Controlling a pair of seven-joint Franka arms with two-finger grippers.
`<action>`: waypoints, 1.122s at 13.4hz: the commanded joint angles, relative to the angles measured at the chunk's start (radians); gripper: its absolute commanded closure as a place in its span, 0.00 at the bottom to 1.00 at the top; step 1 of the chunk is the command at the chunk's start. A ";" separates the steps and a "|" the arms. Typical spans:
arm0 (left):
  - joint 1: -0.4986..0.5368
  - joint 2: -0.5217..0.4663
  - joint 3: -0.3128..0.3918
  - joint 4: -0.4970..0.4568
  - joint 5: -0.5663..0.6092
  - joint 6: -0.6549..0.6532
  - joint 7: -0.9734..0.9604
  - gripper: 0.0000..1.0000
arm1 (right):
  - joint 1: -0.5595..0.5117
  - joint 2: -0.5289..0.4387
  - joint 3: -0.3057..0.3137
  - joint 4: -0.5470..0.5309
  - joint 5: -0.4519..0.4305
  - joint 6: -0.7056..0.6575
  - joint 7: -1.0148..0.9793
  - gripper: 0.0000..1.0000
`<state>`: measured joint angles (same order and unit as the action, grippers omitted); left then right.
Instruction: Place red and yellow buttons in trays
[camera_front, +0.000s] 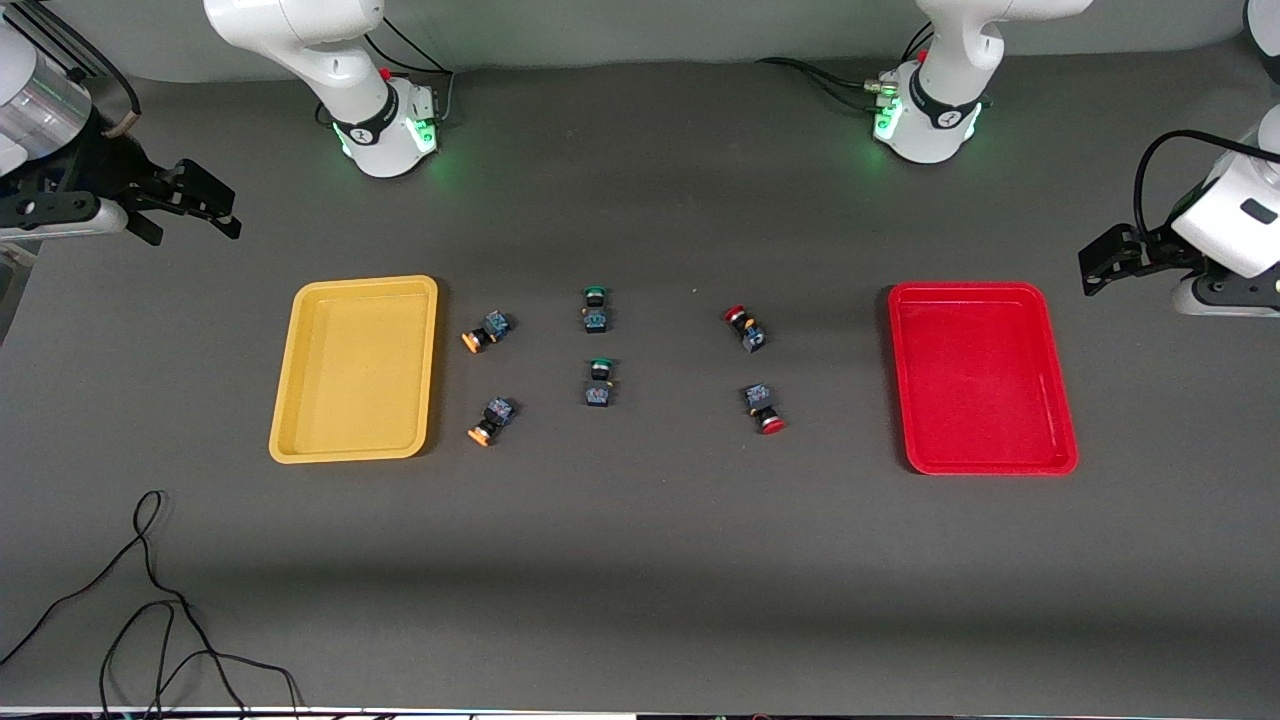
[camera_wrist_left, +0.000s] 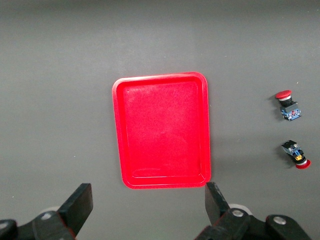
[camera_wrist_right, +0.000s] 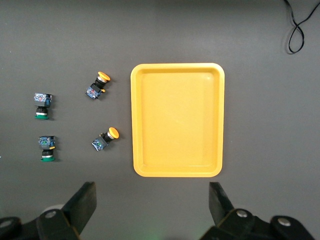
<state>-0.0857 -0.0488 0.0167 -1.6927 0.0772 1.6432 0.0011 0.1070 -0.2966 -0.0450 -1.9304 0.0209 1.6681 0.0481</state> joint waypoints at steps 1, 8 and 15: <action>-0.011 -0.020 0.003 -0.024 0.000 -0.009 -0.009 0.00 | 0.002 0.027 -0.001 0.041 -0.018 -0.022 -0.021 0.00; -0.023 0.009 -0.046 -0.016 -0.010 -0.065 -0.016 0.00 | 0.072 0.097 0.028 -0.037 0.030 0.033 0.210 0.00; -0.074 0.301 -0.337 -0.033 -0.020 0.097 -0.638 0.00 | 0.103 0.356 0.275 -0.341 0.030 0.590 0.765 0.00</action>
<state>-0.1240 0.1692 -0.2931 -1.7242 0.0633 1.6807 -0.4472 0.2115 -0.0232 0.2184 -2.2393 0.0432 2.1716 0.7296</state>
